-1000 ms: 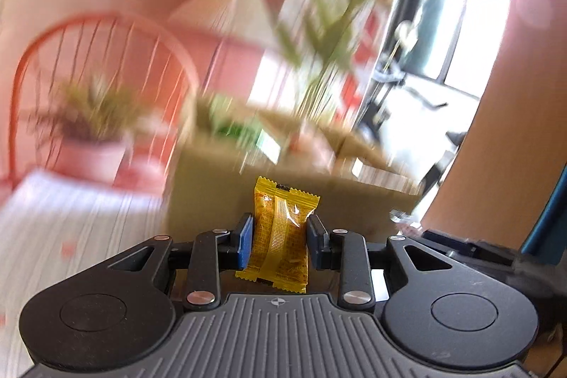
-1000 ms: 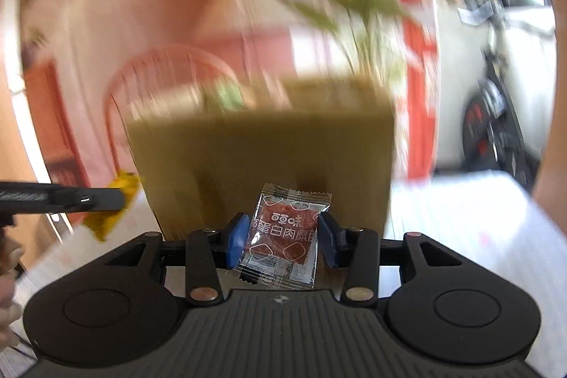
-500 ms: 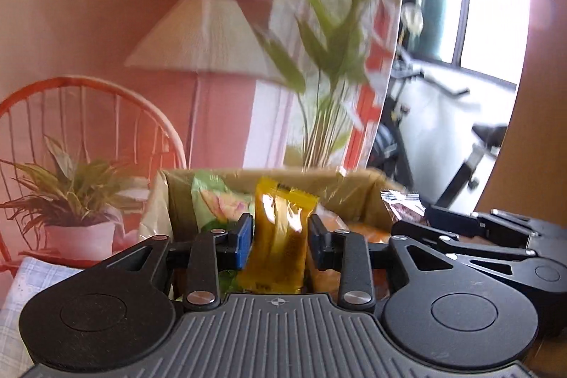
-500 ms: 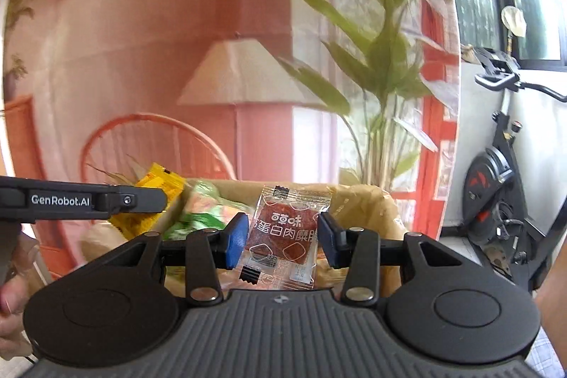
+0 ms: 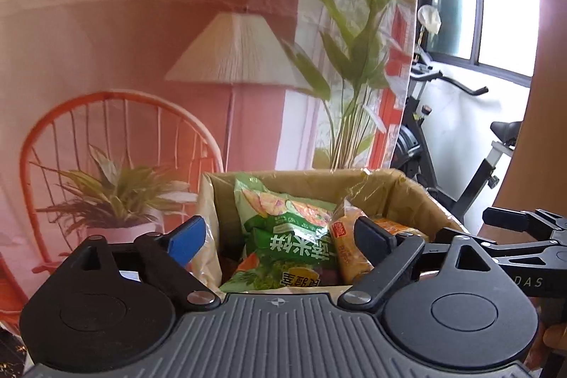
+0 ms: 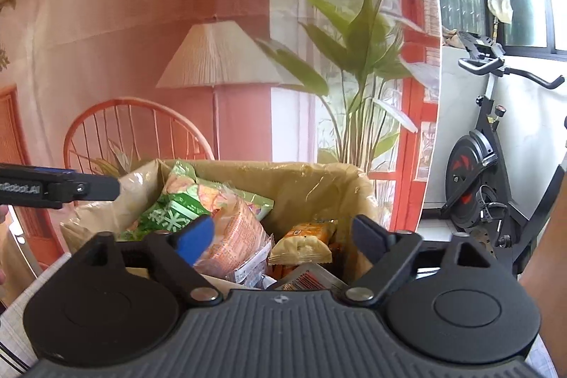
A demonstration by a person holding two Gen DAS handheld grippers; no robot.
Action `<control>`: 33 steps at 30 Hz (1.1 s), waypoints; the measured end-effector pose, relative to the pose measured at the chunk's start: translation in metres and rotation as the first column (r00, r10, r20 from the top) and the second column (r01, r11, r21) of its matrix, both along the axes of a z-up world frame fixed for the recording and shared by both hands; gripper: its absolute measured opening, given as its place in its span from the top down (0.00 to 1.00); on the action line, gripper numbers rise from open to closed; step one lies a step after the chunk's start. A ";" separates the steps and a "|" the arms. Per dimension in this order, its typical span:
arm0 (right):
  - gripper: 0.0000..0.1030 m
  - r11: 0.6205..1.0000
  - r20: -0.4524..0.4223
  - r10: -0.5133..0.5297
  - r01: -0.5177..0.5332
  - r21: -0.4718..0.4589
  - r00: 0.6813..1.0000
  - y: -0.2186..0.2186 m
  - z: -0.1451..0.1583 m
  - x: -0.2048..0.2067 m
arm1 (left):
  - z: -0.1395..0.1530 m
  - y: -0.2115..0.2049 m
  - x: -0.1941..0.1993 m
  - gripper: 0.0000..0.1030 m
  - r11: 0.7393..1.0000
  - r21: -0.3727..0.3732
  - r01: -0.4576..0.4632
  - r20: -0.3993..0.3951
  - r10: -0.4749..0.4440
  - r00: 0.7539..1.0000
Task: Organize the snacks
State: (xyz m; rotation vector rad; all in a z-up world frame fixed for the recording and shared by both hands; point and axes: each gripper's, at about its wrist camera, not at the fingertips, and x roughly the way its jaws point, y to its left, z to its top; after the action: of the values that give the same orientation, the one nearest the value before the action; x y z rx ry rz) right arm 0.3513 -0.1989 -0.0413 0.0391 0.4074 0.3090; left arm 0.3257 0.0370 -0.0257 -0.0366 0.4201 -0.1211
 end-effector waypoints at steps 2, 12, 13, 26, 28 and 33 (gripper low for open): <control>0.01 1.000 0.006 -0.003 0.003 0.009 1.000 -0.001 0.006 -0.009 | 0.006 -0.001 -0.010 0.10 1.000 0.006 -0.004 0.011 0.004 1.000; 0.00 0.998 0.039 -0.028 0.026 0.050 0.999 -0.006 0.032 -0.063 | 0.033 -0.009 -0.077 0.08 0.994 0.067 -0.088 0.107 0.080 0.991; 0.00 0.998 0.045 -0.041 0.039 0.052 0.998 -0.006 0.035 -0.069 | 0.036 -0.010 -0.083 0.08 0.994 0.071 -0.082 0.116 0.073 0.991; 0.00 0.993 0.074 -0.074 0.066 0.099 0.994 -0.014 0.078 -0.153 | 0.073 -0.031 -0.176 0.08 0.982 0.155 -0.104 0.203 0.071 0.977; 0.00 0.993 0.076 -0.069 0.061 0.098 0.995 -0.014 0.086 -0.168 | 0.080 -0.030 -0.192 0.08 0.985 0.133 -0.109 0.209 0.080 0.975; 0.00 0.996 0.095 -0.063 0.056 0.071 0.993 -0.010 0.104 -0.202 | 0.093 -0.029 -0.225 0.08 0.984 0.115 -0.134 0.211 0.108 0.972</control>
State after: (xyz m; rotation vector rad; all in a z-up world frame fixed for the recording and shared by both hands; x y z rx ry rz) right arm 0.1493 -0.2089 0.0626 0.1022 0.2982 0.2649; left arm 0.1004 0.0079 0.0674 0.0763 0.2192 0.0234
